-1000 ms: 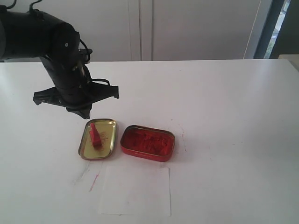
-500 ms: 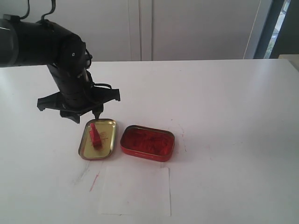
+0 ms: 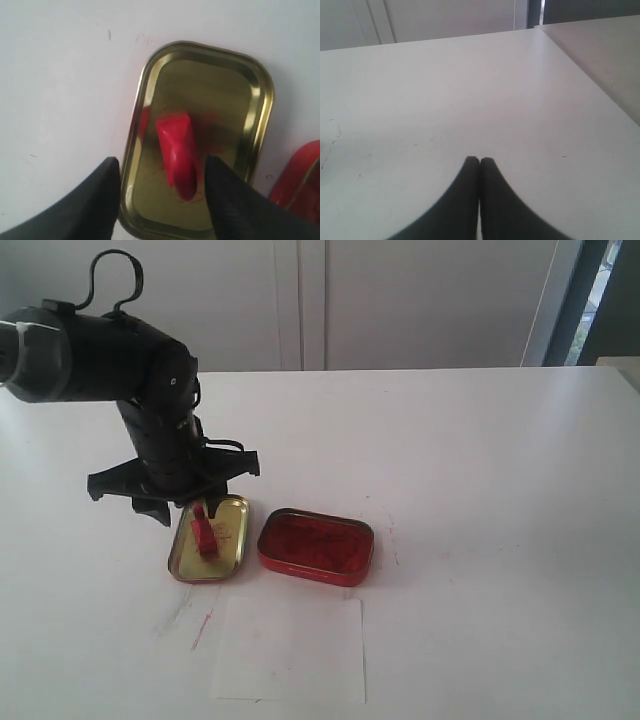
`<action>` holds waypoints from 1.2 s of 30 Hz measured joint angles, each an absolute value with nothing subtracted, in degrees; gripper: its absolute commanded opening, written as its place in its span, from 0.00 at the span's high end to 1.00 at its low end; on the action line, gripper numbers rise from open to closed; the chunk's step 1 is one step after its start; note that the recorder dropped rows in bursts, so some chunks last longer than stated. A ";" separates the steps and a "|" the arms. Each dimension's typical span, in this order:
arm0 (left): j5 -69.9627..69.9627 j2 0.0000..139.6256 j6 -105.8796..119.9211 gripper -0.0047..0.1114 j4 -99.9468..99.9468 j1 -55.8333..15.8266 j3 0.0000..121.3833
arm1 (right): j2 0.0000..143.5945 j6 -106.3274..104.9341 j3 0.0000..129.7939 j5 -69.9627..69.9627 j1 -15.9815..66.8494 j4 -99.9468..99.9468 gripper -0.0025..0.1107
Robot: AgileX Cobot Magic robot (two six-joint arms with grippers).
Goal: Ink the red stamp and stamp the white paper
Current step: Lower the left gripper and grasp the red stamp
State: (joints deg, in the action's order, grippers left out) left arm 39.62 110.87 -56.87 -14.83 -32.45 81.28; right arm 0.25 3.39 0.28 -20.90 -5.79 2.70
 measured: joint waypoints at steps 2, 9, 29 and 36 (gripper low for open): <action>39.52 111.44 -57.42 0.47 -14.83 -32.45 81.28 | 0.25 3.39 0.28 -20.90 -5.79 2.70 0.98; 38.90 113.27 -58.08 0.47 -13.62 -32.45 81.28 | 0.25 3.39 0.28 -20.90 -5.79 2.70 0.98; 38.10 113.68 -58.21 0.65 -15.86 -32.45 81.28 | 0.25 3.43 0.28 -20.90 -5.79 2.70 0.98; 37.77 113.68 -58.21 0.70 -15.86 -32.45 81.28 | 0.25 3.43 0.28 -20.90 -5.79 2.70 0.98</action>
